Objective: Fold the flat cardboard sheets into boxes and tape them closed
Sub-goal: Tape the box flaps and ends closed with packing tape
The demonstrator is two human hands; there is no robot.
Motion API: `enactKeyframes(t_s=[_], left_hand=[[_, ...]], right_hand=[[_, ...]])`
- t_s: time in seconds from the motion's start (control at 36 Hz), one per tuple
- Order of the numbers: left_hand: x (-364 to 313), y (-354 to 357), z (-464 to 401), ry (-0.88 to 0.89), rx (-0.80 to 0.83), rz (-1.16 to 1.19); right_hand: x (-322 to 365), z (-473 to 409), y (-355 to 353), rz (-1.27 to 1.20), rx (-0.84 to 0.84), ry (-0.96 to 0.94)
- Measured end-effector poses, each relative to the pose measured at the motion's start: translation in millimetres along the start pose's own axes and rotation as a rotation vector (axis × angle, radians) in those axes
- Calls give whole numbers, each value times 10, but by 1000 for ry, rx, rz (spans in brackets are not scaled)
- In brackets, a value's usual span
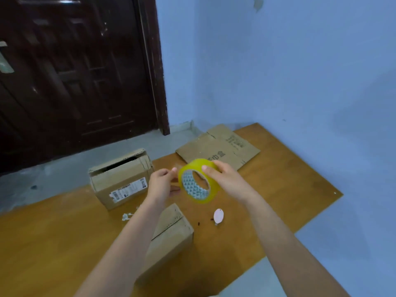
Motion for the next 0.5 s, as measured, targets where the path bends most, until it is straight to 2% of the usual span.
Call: enactKeyframes(t_s=[0.08,0.17,0.25,0.39,0.5], left_hand=[[26,-12,-24,-140,40,167],[27,78,5,-226,173,160],[-13,151,35,-263,256,101],[-242,70,-6,-72,205,-96],[-315,-41,-64,7,158,-148]], right_hand=[[84,143,42,-153,22,-46],[250,243,126,-230,20,-175],[373,291,178,-259,-52,-260],[462,373,340,-161,-92,-252],[442,412,402,-68,-45,-133]])
Point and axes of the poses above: each hand's wrist, its own z-axis away from the middle knuckle, its own y-axis out of the palm, x = y × z, the point moved 8 cm from there along -z, towards the middle knuckle, and after that the axes turned 5 degrees about z, right-handed, at the moved point
